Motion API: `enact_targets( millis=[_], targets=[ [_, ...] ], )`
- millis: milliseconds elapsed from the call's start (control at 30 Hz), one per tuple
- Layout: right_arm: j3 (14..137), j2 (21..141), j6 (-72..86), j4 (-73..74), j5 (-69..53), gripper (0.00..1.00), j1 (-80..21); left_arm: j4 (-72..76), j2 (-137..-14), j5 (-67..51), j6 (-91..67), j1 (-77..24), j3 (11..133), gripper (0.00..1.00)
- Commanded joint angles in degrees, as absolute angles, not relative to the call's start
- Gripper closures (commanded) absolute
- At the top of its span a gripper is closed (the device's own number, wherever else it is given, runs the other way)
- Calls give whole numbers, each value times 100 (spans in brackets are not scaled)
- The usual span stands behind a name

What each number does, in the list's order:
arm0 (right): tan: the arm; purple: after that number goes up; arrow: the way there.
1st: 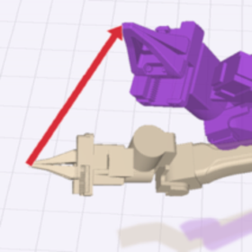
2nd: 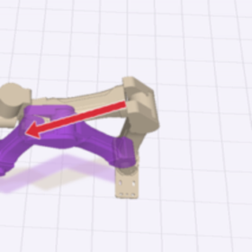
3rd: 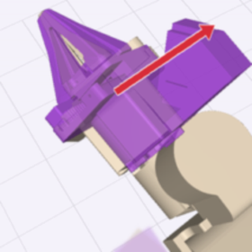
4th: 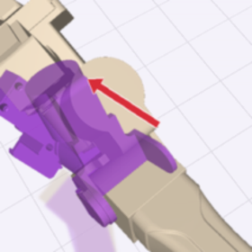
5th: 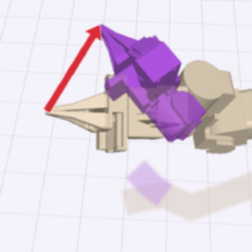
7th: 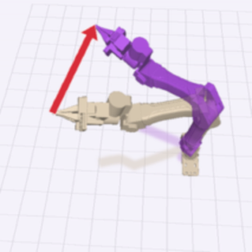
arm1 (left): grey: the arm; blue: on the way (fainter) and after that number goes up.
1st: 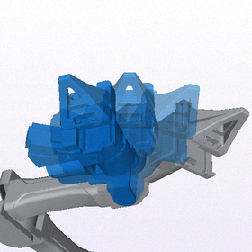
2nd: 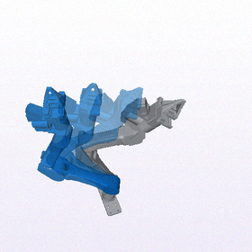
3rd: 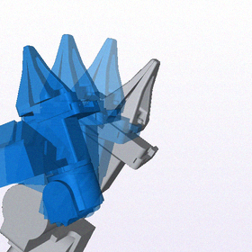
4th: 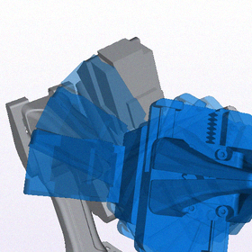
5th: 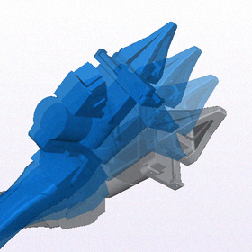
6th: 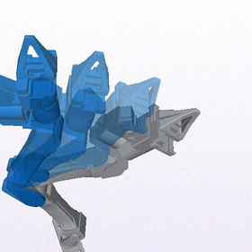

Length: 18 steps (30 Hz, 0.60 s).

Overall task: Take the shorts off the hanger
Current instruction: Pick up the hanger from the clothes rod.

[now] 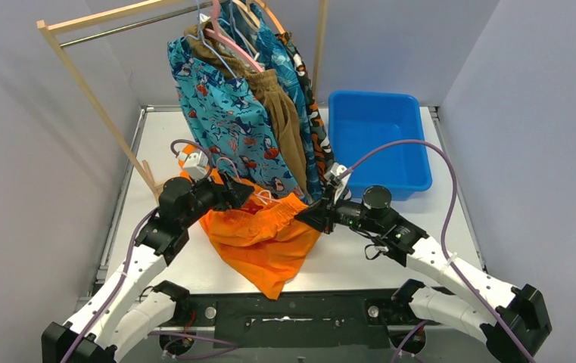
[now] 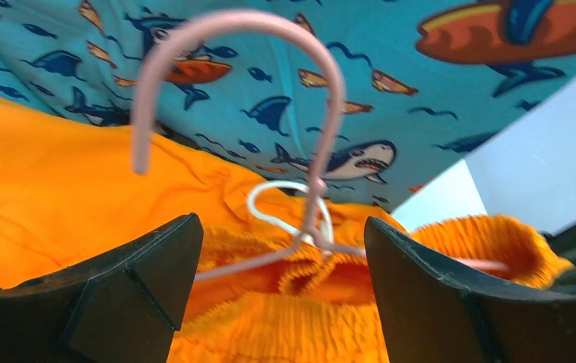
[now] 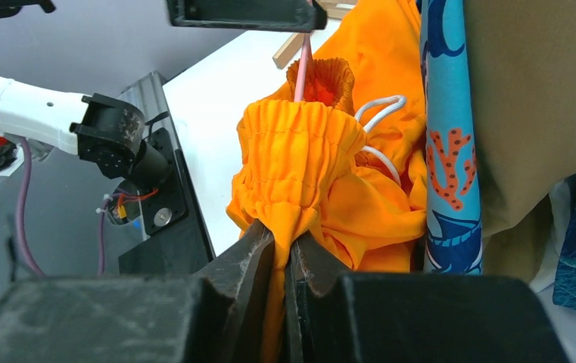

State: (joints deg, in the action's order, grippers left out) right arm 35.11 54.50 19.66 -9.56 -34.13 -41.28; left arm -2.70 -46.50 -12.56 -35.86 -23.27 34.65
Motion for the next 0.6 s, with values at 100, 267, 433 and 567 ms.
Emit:
enact_targets(
  millis=[100, 267, 433, 567],
  targets=[
    [3430, 4953, 2017, -1127, -3697, 100, -4149, 786, -4953, -392, -3484, -2425, 3620, 42],
    [3244, 4839, 1972, -1090, -3950, 99, -4148, 1448, -5155, -848, -3894, -2426, 3296, 63],
    [3492, 4931, 1778, -584, -3349, 95, -4148, 1452, -5036, -1259, -4034, -2426, 3399, 100],
    [3954, 5073, 1873, 297, -2416, 81, -4148, 438, -4585, -827, -3811, -2430, 3713, 100]
  ],
)
